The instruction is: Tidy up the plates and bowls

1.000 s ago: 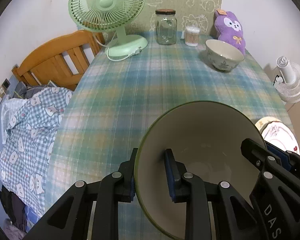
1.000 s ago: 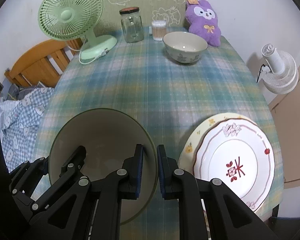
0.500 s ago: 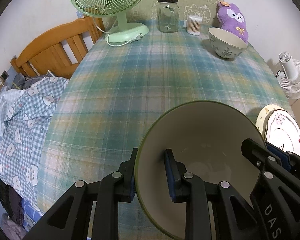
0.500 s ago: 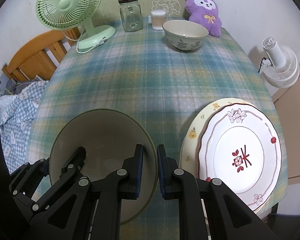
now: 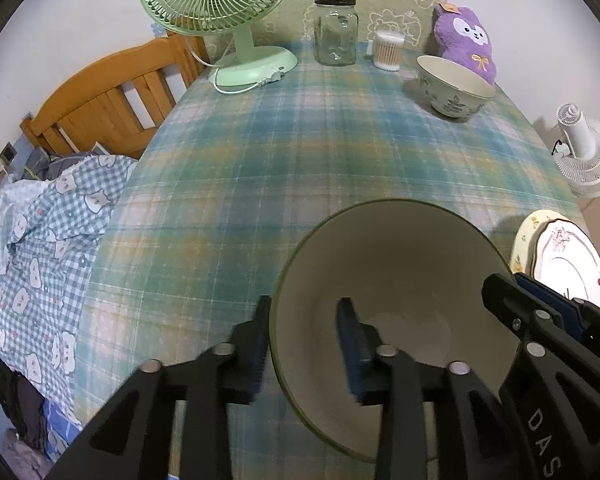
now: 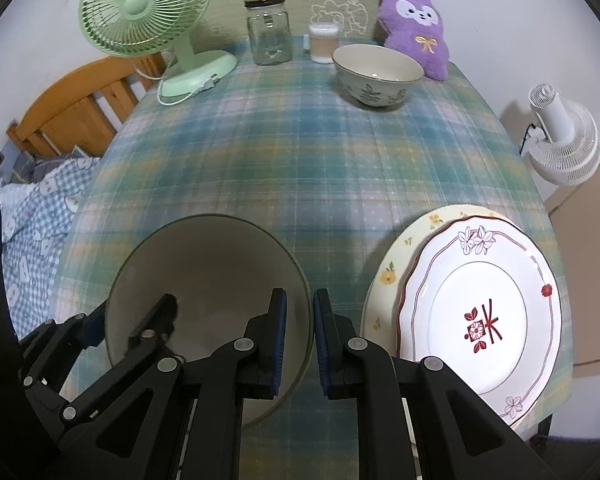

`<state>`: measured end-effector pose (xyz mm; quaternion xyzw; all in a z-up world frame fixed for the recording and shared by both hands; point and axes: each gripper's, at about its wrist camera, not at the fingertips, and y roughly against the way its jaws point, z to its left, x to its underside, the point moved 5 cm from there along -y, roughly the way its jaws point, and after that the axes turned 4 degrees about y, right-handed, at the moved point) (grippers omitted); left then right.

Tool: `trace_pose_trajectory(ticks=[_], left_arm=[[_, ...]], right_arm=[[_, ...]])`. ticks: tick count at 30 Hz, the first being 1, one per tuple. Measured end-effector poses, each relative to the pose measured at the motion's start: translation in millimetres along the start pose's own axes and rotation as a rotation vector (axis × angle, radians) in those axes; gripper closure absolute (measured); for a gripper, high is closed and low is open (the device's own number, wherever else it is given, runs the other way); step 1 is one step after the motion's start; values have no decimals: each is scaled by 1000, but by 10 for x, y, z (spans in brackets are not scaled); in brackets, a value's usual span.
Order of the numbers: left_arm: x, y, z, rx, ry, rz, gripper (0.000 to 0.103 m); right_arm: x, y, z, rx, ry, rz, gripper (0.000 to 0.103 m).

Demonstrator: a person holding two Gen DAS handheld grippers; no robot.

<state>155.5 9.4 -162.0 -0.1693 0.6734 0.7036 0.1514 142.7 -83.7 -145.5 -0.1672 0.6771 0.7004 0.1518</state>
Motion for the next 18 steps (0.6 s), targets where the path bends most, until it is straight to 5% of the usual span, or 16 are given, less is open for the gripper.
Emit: trace_pose_trajectory(ticks=[4, 8, 13, 18], left_arm=[[-24, 67, -12, 13, -15, 5, 56], [-125, 201, 10, 32, -26, -21, 36], [-351, 401, 20, 70, -57, -82, 25], [-623, 597, -15, 94, -115, -142, 20]], right_arm=[[-37, 59, 14, 8, 23, 5, 85], [-136, 217, 26, 12, 27, -24, 80], [-304, 454, 2, 51, -15, -96, 44], [-527, 650, -29, 74, -69, -144, 43]])
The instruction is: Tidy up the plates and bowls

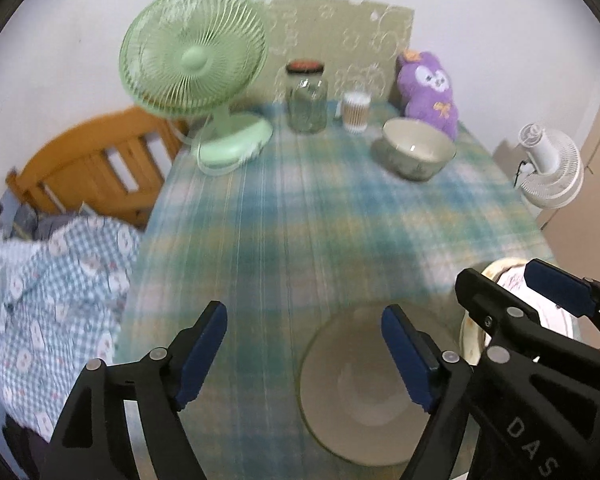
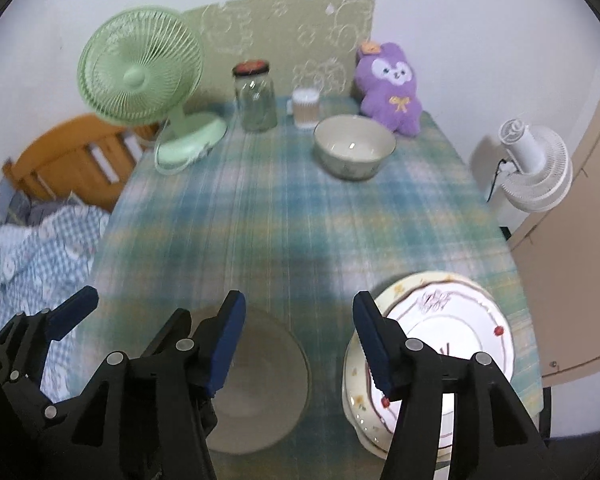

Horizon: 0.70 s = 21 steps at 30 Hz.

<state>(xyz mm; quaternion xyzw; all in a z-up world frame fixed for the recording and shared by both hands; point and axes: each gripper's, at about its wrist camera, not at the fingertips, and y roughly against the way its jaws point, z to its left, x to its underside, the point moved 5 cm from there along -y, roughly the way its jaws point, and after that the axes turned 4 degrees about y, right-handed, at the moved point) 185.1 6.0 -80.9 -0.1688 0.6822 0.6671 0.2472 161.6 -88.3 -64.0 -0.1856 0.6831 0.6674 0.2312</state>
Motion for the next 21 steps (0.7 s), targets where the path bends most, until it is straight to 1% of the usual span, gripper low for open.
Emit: trace_pose_trajectory(ticks=[3, 5, 7, 10, 15, 18, 21], left_arm=[[-182, 67, -15, 23, -15, -29, 15], [-283, 79, -43, 32, -23, -44, 13], [-385, 69, -77, 40, -26, -54, 13], [-540, 2, -157, 47, -21, -62, 13], [-777, -156, -335, 41, -13, -71, 12], [-928, -320, -477, 21, 0, -61, 12], [-1090, -471, -620, 17, 7, -74, 12]], right_arm=[[-173, 98, -34, 24, -22, -39, 42], [-276, 134, -62, 44, -25, -54, 39], [-381, 159, -114, 74, -25, -70, 31], [-502, 147, -211, 84, -30, -88, 24], [-764, -42, -445, 71, -27, -97, 23], [-937, -220, -601, 57, -24, -85, 23], [-1136, -391, -775, 47, -6, -101, 23]])
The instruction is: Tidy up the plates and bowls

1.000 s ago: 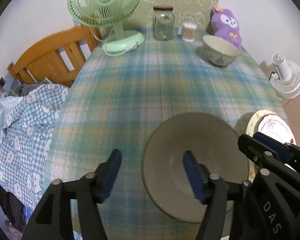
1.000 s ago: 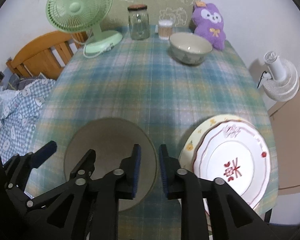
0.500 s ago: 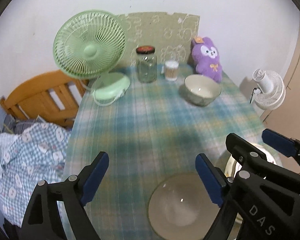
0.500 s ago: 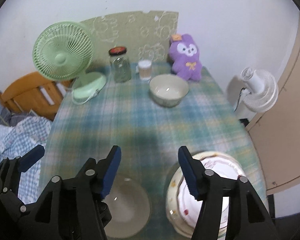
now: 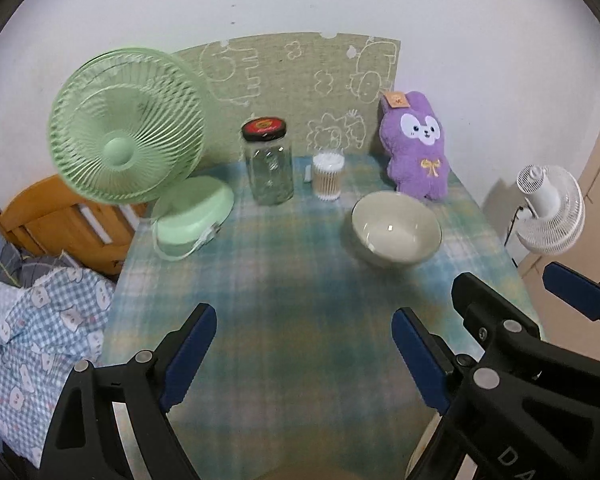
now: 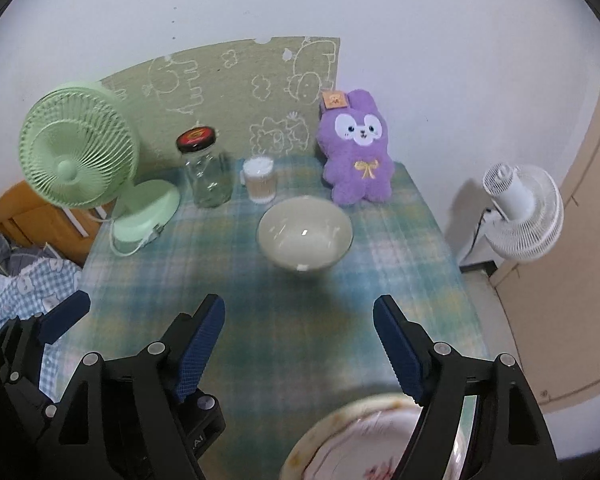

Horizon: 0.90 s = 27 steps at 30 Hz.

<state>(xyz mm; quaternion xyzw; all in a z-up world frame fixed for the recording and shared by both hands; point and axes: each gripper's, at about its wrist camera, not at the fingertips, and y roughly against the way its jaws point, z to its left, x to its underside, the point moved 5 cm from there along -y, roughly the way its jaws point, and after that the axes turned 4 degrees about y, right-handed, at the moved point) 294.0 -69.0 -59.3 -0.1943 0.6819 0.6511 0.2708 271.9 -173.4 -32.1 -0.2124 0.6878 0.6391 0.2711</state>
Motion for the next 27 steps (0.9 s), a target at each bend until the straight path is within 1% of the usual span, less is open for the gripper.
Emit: trace_pose_trajectory(ticks=[5, 7, 13, 15, 17, 18, 19, 20, 21, 22, 23, 24, 25, 27], left_arm=[[-221, -329, -226, -37, 20, 7, 12], [-296, -464, -315, -53, 19, 7, 12], [-491, -850, -507, -68, 23, 21, 14], [-546, -994, -563, -77, 18, 26, 20], [-582, -1156, -625, -80, 15, 42, 23], [-597, -1240, -651, -83, 17, 54, 27], [-600, -1320, -667, -89, 21, 65, 29], [-599, -1423, -675, -101, 33, 76, 34], [-600, -1482, -682, -106, 40, 81, 37], [-597, -1555, -692, -104, 46, 89, 38], [-590, -1634, -702, -101, 50, 100, 42], [-580, -1694, -710, -100, 51, 110, 47], [-569, -1757, -710, -105, 52, 119, 48], [-558, -1834, -706, -115, 52, 131, 57]], right_arm=[[-231, -372, -264, -44, 11, 8, 23], [-309, -507, -357, -45, 17, 8, 23], [-526, -993, -630, -49, 8, 23, 24], [-568, -1152, -680, -59, 0, 36, 24], [-603, -1354, -721, -65, -5, 52, 31], [-607, -1418, -728, -67, -5, 60, 34], [-614, -1523, -740, -70, -9, 71, 34], [-614, -1602, -750, -71, -15, 79, 34], [-615, -1677, -761, -73, -21, 85, 35], [-612, -1748, -765, -77, -25, 92, 35], [-606, -1851, -765, -81, -24, 103, 36], [-594, -1908, -766, -84, -24, 112, 40], [-582, -1964, -765, -89, -27, 121, 45], [-556, -2080, -758, -98, -36, 143, 49]])
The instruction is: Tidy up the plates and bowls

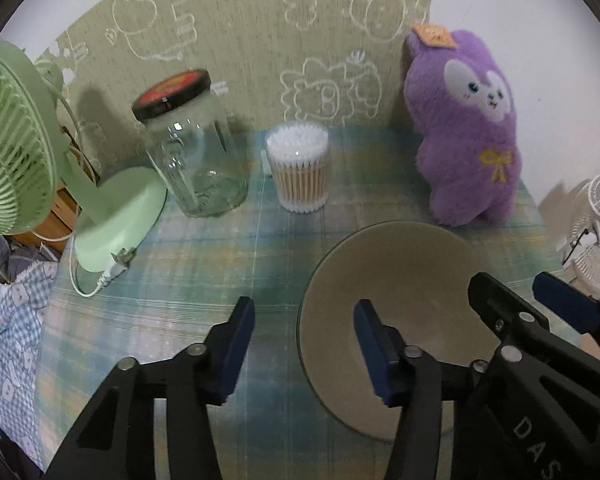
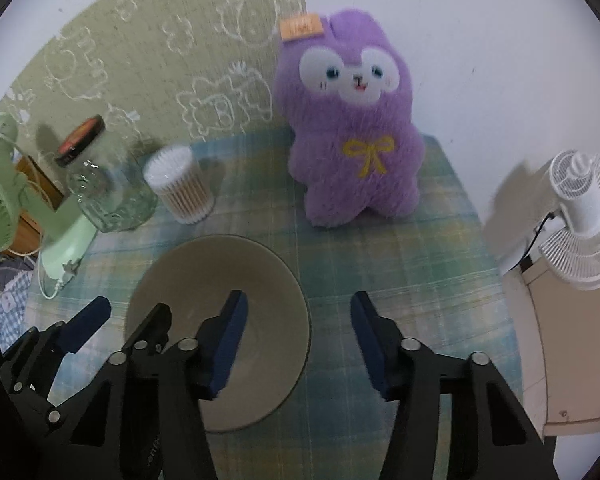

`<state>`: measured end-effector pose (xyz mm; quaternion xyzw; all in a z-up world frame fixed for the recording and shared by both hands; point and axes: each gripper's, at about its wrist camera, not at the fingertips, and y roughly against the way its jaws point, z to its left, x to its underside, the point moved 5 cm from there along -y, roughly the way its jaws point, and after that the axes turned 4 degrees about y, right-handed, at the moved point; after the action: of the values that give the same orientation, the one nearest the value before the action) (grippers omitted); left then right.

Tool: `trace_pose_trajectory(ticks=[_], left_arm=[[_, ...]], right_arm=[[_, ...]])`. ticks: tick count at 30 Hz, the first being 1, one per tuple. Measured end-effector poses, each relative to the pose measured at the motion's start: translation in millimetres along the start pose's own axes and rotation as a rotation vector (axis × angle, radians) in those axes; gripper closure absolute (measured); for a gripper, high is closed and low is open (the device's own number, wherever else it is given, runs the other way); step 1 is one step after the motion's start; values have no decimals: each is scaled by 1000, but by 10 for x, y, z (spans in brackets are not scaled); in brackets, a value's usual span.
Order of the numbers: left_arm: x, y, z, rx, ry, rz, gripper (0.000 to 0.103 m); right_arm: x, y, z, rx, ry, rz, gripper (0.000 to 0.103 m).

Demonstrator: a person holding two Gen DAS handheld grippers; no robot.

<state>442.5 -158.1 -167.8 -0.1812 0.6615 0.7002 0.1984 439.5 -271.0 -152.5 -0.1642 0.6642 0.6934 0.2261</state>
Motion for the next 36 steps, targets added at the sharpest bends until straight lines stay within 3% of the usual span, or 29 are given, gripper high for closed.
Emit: trace_pose_trajectory(ticks=[5, 10, 13, 15, 24, 36], left_arm=[[14, -134, -64, -10, -20, 22, 68], [19, -206, -128, -1, -45, 39, 75], [15, -215, -125, -11, -48, 33, 79], [17, -203, -115, -19, -59, 19, 84], [40, -203, -75, -2, -50, 40, 85], [157, 146, 14, 1, -51, 15, 85]], right_arm=[[16, -202, -10, -23, -14, 28, 55], [39, -259, 8, -20, -10, 38, 78], [43, -273, 9, -24, -10, 40, 85], [48, -273, 17, -15, -4, 36, 85], [56, -239, 31, 4, -8, 41, 85], [222, 128, 150, 2, -16, 14, 85]])
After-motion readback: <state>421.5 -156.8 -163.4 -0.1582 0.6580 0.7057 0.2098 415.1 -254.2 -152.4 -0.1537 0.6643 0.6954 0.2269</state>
